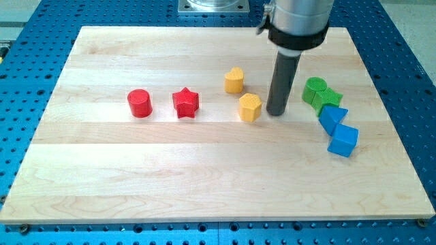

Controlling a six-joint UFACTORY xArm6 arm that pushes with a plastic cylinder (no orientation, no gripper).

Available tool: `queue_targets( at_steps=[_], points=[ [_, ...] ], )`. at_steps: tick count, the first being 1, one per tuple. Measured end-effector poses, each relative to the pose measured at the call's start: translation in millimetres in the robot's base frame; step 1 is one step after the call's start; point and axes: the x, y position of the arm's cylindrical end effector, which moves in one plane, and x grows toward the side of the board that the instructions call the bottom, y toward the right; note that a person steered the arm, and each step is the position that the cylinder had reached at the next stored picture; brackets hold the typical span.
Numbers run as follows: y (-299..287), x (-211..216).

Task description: Push the yellow blocks diagonally to the red star

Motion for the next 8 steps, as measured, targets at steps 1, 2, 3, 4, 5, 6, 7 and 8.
queue_targets(
  at_steps=[1,2,3,4,5,6,7,8],
  points=[
    [-20.5,32.5],
    [-38.7,8.5],
    [-38.9,-48.2],
    [-39.4,-75.4],
    [-36.5,-82.2],
    [2.5,-100.2],
    [86.5,-107.0],
    [171.7,-90.6]
  ],
)
